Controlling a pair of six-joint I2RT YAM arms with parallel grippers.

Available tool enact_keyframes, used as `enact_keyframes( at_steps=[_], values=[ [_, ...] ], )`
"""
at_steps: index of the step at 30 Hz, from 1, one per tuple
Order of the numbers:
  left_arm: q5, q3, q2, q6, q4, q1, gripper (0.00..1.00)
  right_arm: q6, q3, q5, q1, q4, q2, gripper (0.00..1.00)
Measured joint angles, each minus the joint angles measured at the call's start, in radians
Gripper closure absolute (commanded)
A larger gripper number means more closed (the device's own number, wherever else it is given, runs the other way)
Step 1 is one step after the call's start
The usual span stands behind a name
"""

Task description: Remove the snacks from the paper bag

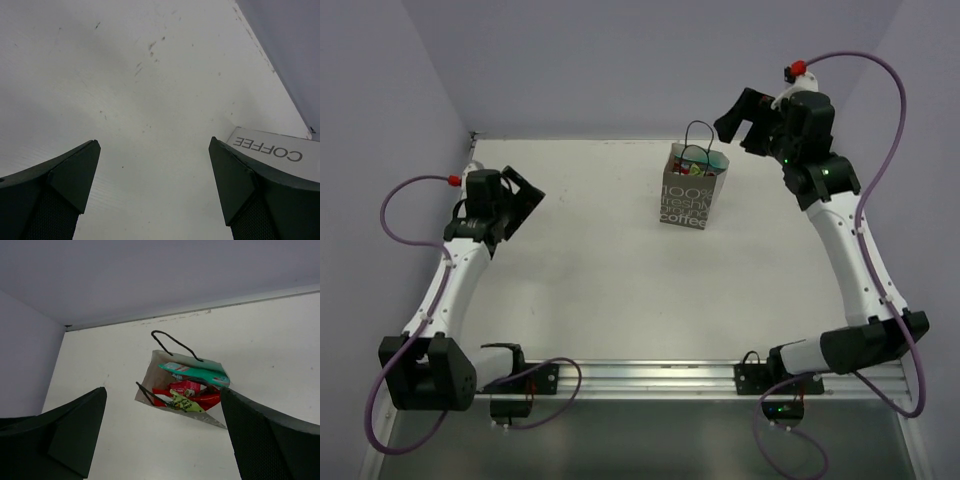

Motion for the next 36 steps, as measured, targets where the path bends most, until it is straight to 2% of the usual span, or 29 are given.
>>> enact_keyframes(
  at_steps=[7,13,14,16,24,30,36],
  values=[
    [0.062,0.02,0.019,-0.018,-0.055,0.0,0.0,-0.026,0.328,0.02,-0.014,-0.233,0.249,0.01],
    [0.089,0.03,-0.014,-0.017,-0.059,0.0,0.0,-0.052,0.325,-0.04,-0.028,-0.33,0.328,0.01],
    [0.094,0.034,-0.014,-0.014,-0.059,0.0,0.0,-0.061,0.313,-0.065,-0.029,-0.33,0.328,0.01],
    [0.104,0.035,-0.016,-0.006,-0.06,0.0,0.0,-0.072,0.302,-0.108,-0.029,-0.331,0.328,0.09],
    [0.135,0.035,-0.047,0.022,-0.061,0.0,0.0,-0.125,0.228,-0.259,0.004,-0.281,0.301,0.07],
    [0.163,0.035,-0.072,0.019,-0.055,0.0,0.0,-0.166,0.224,-0.323,0.032,-0.273,0.314,0.34],
    [0.196,0.033,-0.076,0.004,-0.048,0.0,0.0,-0.198,0.224,-0.303,0.032,-0.274,0.341,0.38]
  ],
)
